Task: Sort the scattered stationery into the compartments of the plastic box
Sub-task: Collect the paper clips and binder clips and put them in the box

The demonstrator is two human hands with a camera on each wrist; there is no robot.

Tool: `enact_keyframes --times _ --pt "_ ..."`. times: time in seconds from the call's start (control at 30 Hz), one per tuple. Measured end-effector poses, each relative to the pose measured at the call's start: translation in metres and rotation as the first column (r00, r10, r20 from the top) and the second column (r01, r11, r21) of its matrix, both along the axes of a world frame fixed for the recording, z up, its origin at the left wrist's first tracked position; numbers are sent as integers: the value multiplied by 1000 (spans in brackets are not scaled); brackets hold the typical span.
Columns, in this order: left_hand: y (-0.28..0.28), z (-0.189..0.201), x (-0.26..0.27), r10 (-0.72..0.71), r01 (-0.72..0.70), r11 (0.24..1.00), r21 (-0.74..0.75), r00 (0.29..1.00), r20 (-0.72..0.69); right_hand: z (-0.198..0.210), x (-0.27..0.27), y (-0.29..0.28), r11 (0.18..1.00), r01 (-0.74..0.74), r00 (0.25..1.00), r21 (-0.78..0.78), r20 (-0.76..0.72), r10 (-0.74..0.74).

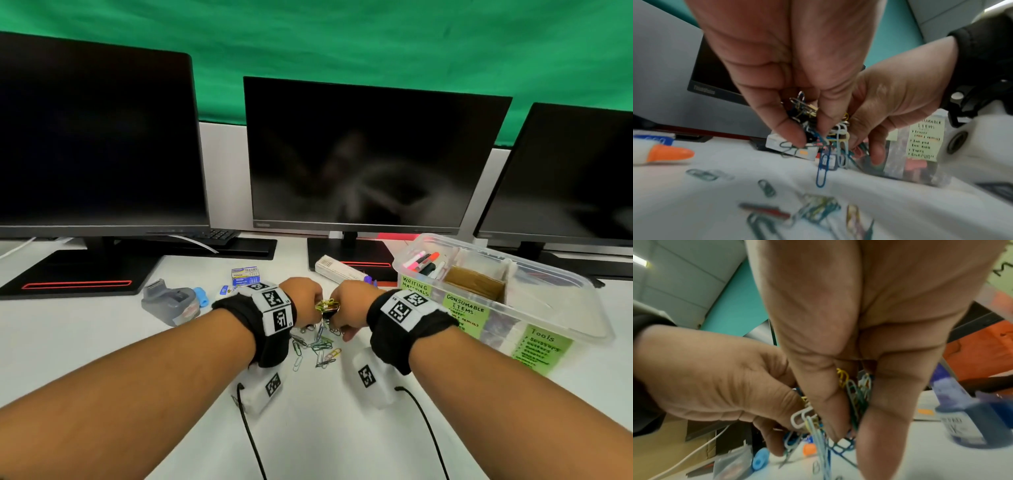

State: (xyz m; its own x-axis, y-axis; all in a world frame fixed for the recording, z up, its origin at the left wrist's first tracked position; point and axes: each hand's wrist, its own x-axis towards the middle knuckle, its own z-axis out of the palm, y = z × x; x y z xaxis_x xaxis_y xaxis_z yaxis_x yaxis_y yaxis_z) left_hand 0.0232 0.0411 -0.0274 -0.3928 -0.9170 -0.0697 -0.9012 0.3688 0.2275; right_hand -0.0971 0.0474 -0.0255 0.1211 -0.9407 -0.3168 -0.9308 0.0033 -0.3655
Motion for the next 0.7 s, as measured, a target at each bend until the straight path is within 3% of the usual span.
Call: enact_keyframes --times 0.27,0.47,0.7 --pt "-8 25 -17 7 14 994 112 983 -182 29 -20 -1 997 82 992 10 94 -82" --pt "-3 3 -25 13 4 987 158 994 -105 1 -23 8 995 89 996 48 8 -89" --pt "-2 0 -31 6 8 989 148 995 -100 1 -24 10 991 114 992 70 46 -117"
